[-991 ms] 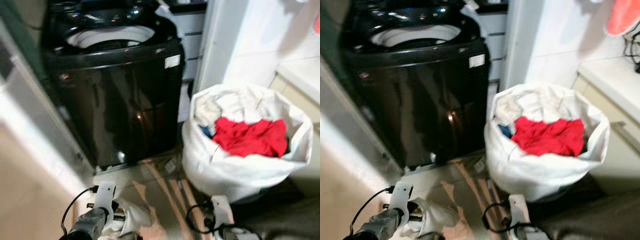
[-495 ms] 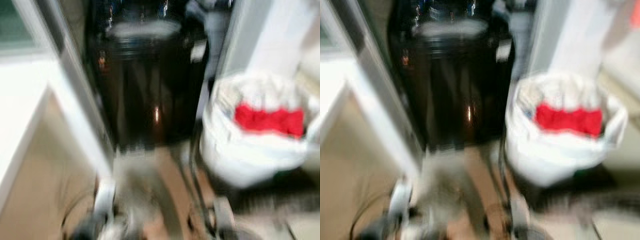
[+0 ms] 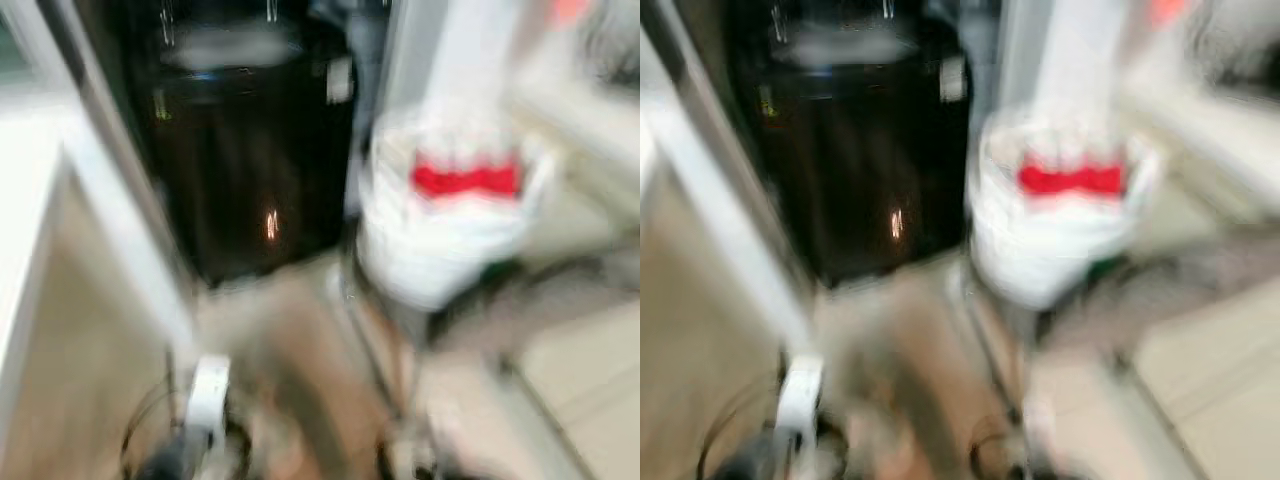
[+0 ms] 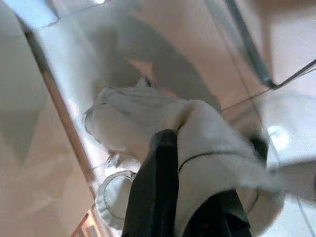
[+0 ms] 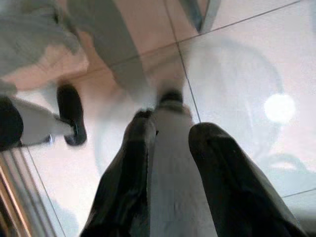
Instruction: Clothes washing
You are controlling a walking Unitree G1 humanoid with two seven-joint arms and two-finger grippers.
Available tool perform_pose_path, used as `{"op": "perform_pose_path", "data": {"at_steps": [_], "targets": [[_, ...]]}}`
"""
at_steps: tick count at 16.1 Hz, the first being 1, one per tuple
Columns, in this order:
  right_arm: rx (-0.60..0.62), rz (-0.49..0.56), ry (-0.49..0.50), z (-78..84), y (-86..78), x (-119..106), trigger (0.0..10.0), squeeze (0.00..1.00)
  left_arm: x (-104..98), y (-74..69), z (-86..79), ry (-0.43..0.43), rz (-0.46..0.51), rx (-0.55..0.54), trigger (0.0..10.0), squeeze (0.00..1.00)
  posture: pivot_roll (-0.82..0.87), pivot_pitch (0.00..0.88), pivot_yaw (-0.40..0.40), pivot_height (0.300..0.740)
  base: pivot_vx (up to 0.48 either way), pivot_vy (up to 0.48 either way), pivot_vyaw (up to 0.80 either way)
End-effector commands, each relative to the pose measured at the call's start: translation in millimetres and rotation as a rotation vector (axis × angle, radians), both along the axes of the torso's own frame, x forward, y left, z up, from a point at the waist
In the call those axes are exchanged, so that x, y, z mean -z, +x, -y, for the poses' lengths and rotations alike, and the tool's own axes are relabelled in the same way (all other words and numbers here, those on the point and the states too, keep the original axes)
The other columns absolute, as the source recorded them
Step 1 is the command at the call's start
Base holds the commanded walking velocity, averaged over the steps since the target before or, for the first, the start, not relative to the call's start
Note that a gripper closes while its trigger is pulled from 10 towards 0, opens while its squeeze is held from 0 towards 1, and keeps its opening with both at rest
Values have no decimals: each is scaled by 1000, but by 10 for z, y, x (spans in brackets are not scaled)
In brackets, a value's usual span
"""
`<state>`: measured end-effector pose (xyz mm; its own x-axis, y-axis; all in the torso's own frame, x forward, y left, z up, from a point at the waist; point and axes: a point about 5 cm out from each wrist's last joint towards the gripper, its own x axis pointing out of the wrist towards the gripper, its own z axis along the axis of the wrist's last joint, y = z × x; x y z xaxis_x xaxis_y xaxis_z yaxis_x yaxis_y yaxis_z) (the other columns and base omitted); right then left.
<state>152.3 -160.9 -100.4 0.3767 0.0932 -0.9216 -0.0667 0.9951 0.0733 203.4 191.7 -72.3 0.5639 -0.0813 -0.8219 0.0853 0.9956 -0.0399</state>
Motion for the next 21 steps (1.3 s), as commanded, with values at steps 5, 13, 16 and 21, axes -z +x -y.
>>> {"op": "perform_pose_path", "data": {"at_steps": [5, 13, 16, 21], "targets": [[-84, 161, -27, -42, 304, -138, 10000, 0, -69, 107, 66, 8, 71, 88, 10000, 0, 0, 0, 40, 740, 0, -480, 755], [-104, 177, -4, -303, 406, -181, 10000, 0, -75, 118, 55, 11, 76, 74, 10000, 0, 1, 0, 39, 740, 0, -480, 800], [-96, 162, 7, -350, 354, -153, 10000, 0, -92, 144, 40, 7, 91, 45, 10000, 0, 2, 0, 38, 740, 0, -317, 533], [-80, 121, -14, -94, 179, -73, 10000, 0, -94, 144, 30, 0, 90, 35, 10000, 0, -2, 0, 41, 740, 0, 0, 0]]}}
